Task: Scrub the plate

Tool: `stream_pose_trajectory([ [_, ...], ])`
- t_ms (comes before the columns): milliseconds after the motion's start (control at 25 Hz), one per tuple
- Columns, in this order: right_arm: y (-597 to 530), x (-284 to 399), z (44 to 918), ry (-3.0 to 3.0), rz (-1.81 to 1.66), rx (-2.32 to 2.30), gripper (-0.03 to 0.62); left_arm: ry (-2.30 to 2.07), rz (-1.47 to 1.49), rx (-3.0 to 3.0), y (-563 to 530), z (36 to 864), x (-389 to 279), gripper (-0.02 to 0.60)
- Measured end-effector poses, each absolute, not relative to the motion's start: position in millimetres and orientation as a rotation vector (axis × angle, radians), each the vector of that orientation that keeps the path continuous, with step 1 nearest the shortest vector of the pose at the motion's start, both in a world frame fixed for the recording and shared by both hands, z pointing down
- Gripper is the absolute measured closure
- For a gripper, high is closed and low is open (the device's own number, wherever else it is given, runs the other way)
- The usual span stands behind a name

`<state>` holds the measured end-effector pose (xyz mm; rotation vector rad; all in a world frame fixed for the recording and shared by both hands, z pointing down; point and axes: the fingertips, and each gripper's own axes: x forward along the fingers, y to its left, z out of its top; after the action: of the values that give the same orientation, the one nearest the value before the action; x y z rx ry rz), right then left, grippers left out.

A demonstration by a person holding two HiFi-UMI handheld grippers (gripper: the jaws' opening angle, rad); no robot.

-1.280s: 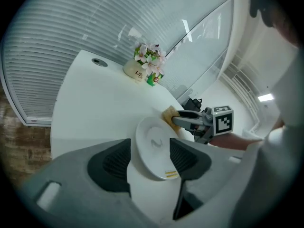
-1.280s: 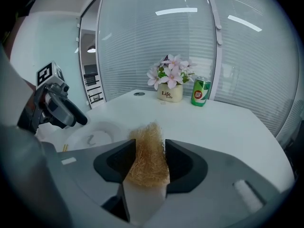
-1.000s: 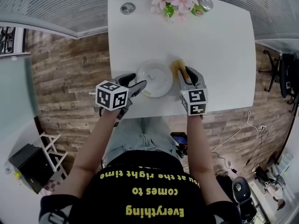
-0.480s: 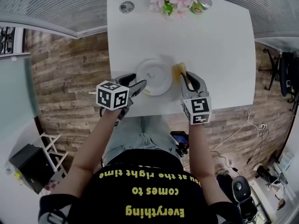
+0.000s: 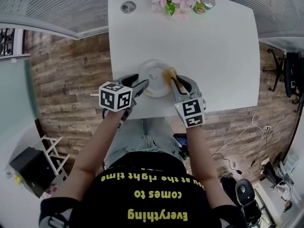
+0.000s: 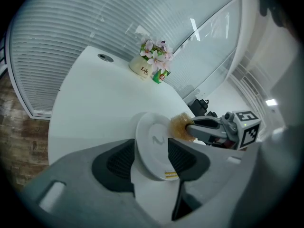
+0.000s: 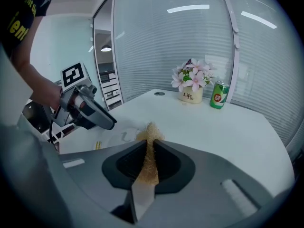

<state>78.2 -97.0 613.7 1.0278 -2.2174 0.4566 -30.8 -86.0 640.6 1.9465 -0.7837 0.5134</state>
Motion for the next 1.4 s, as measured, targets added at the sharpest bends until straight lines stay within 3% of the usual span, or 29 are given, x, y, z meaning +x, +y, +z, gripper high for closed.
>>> stream_pose_trajectory([
  [1400, -104, 85, 636, -2.182, 0.476, 1.025, 0.551, -0.692, 0.533, 1.936, -92, 642, -10, 0.387],
])
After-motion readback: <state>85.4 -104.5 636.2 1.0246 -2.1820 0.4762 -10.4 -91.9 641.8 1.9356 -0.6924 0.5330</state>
